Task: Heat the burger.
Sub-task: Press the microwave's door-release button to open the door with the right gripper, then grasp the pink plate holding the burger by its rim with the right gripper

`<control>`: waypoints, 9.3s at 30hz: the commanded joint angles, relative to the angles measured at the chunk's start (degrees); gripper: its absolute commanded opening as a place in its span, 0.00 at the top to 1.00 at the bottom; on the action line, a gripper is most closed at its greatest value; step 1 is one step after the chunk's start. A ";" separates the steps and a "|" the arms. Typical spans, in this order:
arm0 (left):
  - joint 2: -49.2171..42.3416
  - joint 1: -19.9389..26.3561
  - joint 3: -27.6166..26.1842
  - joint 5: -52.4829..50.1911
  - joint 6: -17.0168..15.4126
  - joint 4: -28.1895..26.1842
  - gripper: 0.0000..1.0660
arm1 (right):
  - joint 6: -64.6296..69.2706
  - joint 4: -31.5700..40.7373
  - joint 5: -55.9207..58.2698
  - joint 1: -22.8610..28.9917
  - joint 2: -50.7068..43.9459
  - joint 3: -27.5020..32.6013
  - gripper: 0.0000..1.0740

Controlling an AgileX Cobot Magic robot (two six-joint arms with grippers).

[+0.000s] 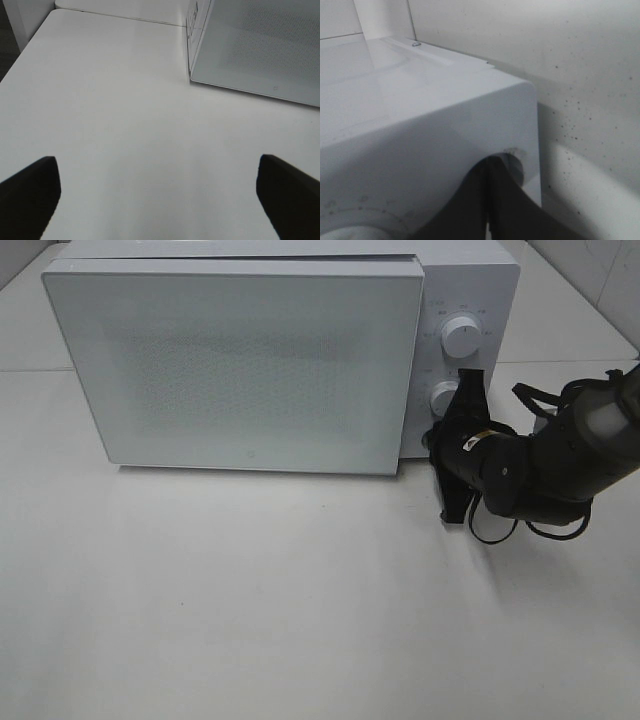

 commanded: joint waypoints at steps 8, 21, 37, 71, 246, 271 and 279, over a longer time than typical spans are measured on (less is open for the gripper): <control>-0.23 0.23 0.17 -0.80 -0.06 0.23 0.06 | -4.58 2.06 -19.42 -1.83 -1.26 -7.10 1.00; -0.23 0.23 0.17 -0.80 -0.06 0.23 0.06 | -3.72 -1.78 -15.58 -1.49 -1.43 -7.05 1.00; -0.23 0.23 0.17 -0.80 -0.06 0.23 0.06 | 0.69 -6.19 -6.47 1.20 -5.27 2.98 1.00; -0.23 0.23 0.17 -0.80 -0.06 0.17 0.06 | -29.56 -22.92 31.11 1.20 -27.44 10.94 1.00; -0.23 0.23 0.17 -0.74 -0.06 0.80 0.06 | -129.95 -46.35 69.39 14.78 13.92 -53.29 0.23; -0.23 0.23 0.17 -0.74 -0.06 0.80 0.06 | -129.95 -46.87 70.30 12.49 12.03 -53.29 0.27; -0.23 0.23 0.17 -0.74 -0.06 0.80 0.06 | -129.95 -46.81 66.98 12.49 12.55 -53.29 0.27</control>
